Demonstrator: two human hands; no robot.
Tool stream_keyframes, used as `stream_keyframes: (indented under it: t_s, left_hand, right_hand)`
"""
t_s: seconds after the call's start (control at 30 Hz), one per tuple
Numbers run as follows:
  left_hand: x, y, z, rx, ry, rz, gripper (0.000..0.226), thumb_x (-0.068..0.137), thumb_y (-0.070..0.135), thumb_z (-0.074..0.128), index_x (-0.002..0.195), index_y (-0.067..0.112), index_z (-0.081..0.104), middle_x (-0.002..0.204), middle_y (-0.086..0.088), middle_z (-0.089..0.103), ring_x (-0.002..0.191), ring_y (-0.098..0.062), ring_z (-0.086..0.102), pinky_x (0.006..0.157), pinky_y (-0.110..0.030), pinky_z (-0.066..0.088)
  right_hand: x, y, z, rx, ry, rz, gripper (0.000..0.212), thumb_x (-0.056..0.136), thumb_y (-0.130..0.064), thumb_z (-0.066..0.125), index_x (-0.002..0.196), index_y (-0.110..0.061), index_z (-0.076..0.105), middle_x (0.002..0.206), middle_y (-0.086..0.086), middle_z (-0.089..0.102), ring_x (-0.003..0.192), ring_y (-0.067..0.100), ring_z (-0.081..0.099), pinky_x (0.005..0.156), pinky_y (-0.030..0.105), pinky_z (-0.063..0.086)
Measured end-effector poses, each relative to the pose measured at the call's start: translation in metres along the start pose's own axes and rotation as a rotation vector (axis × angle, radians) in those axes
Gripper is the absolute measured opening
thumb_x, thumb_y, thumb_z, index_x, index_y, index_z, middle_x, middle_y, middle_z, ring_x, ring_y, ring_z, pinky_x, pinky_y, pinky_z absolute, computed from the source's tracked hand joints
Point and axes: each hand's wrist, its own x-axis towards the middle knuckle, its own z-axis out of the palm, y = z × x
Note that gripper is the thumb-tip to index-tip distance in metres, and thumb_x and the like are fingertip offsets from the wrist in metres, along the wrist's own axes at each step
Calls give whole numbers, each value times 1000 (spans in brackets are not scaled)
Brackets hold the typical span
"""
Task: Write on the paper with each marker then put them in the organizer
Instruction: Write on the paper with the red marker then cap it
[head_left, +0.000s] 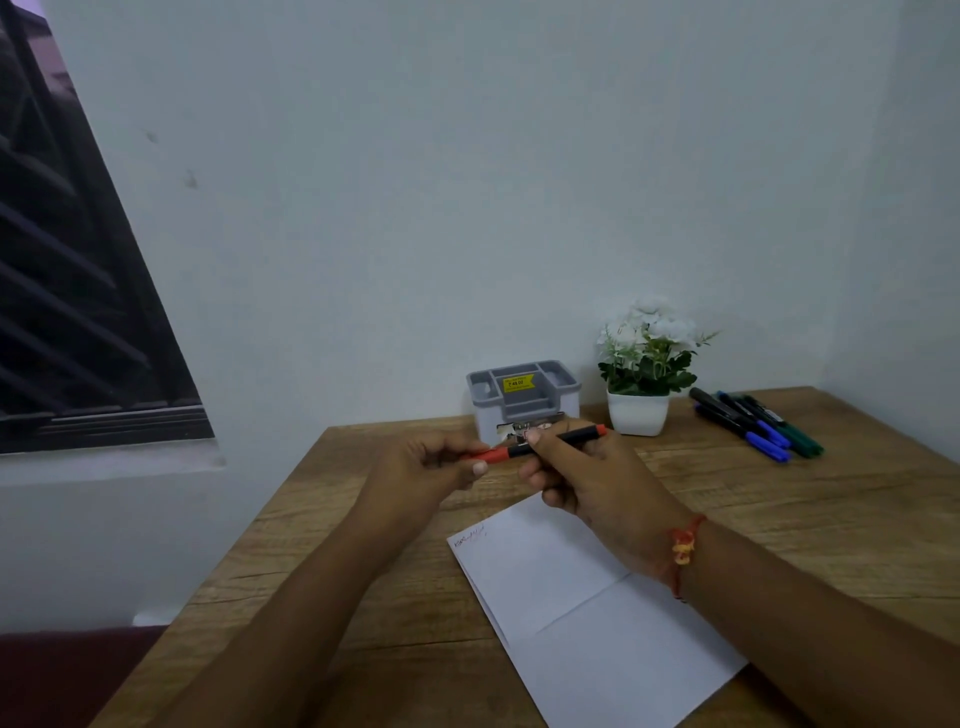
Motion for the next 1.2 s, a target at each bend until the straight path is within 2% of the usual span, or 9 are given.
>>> stream_keyframes:
  t_s: [0.17, 0.27, 0.4, 0.5, 0.57, 0.73, 0.87, 1.07, 1.2]
  left_hand:
    - [-2, 4, 1, -23, 23, -9, 18, 80, 10, 74, 98, 15, 76, 96, -4, 75, 92, -14, 68, 81, -25, 57]
    - [1, 9, 2, -107, 182, 54, 18, 81, 17, 74, 99, 17, 75, 98, -2, 74, 97, -15, 68, 86, -31, 56]
    - [17, 20, 2, -65, 457, 162, 15, 84, 14, 73, 99, 17, 72, 91, 2, 72, 83, -1, 64, 79, -25, 55]
    - [32, 23, 2, 141, 567, 191, 15, 85, 14, 70, 99, 21, 71, 91, 10, 68, 83, 3, 62, 79, -24, 53]
    - [42, 23, 3, 218, 572, 212, 16, 86, 14, 69, 100, 21, 70, 95, 8, 68, 89, 1, 62, 82, -24, 53]
    - [62, 16, 11, 365, 555, 265, 23, 88, 12, 66, 110, 17, 67, 104, 2, 66, 89, 1, 61, 77, -10, 46]
    - [71, 12, 20, 368, 534, 268, 28, 88, 11, 66, 115, 15, 63, 99, 2, 67, 87, -4, 63, 77, -15, 51]
    - [79, 0, 37, 383, 448, 173, 43, 87, 12, 69, 126, 15, 50, 93, 3, 64, 83, -4, 59, 58, -5, 39]
    - [81, -9, 41, 398, 400, 110, 50, 88, 13, 68, 132, 12, 44, 96, 2, 64, 91, -11, 60, 60, -6, 37]
  right_hand:
    - [3, -3, 1, 97, -44, 64, 30, 98, -26, 62, 105, 2, 71, 81, 10, 74, 63, 7, 68, 55, 18, 56]
    - [6, -7, 1, 131, 14, 58, 36, 99, -37, 57, 108, -4, 68, 81, 9, 76, 67, 10, 71, 59, 22, 59]
    - [5, 0, -12, -371, 93, -126, 27, 101, -37, 54, 96, -14, 67, 79, 7, 76, 69, 14, 72, 65, 34, 63]
    - [6, 9, -19, -747, 45, -277, 16, 99, -39, 58, 89, -29, 65, 71, -1, 74, 70, 7, 70, 72, 32, 59]
    - [8, 12, -18, -849, 16, -336, 14, 98, -43, 58, 87, -35, 61, 70, -5, 71, 71, 4, 68, 72, 30, 57]
    - [9, 16, -17, -939, -18, -394, 26, 97, -46, 58, 102, -22, 68, 69, -12, 63, 71, 3, 62, 67, 25, 51]
    - [9, 16, -18, -965, -24, -404, 30, 97, -47, 57, 107, -21, 68, 73, -14, 61, 73, 4, 60, 62, 21, 46]
    - [8, 14, -16, -1025, -43, -414, 35, 98, -48, 54, 117, -21, 66, 87, -7, 69, 79, 6, 60, 64, 20, 43]
    - [8, 13, -16, -1053, -48, -427, 36, 98, -48, 55, 119, -21, 65, 94, -4, 73, 78, 6, 58, 63, 20, 42]
